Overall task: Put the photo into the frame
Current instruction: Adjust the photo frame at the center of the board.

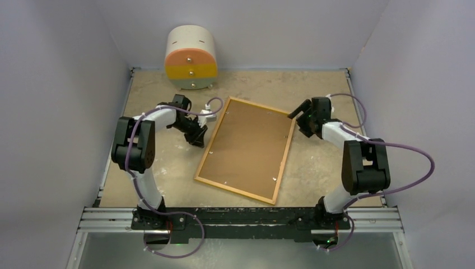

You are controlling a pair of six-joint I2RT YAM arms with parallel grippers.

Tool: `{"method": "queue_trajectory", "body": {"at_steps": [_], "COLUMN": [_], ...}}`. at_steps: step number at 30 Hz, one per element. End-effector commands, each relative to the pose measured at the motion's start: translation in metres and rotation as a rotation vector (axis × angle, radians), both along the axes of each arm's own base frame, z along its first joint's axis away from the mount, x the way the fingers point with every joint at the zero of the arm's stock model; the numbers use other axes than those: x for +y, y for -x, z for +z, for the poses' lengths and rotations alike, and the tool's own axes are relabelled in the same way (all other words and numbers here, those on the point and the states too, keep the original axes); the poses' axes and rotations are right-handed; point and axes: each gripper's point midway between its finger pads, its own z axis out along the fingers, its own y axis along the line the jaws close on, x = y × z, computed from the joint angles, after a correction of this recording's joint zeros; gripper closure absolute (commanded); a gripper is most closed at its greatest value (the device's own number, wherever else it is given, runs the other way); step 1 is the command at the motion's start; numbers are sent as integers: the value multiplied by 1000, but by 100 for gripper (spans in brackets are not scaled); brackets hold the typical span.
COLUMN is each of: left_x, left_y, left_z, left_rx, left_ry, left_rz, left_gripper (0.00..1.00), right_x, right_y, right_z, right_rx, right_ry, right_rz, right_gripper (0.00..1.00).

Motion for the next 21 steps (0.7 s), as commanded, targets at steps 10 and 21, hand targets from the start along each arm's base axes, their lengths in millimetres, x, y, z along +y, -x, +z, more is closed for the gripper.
{"method": "queue_trajectory", "body": {"at_steps": [10, 21], "left_x": [-15, -93], "left_y": [65, 114], "left_z": [-16, 17], "left_rx": [-21, 29], "left_ry": [-119, 39], "left_rz": [-193, -442], "left_gripper": [78, 60], "right_x": [42, 216], "right_y": [-29, -73], "right_z": [-35, -3], "right_rx": [42, -48], "right_ry": [48, -127], "right_rz": [178, 636], "right_gripper": [17, 17]}}
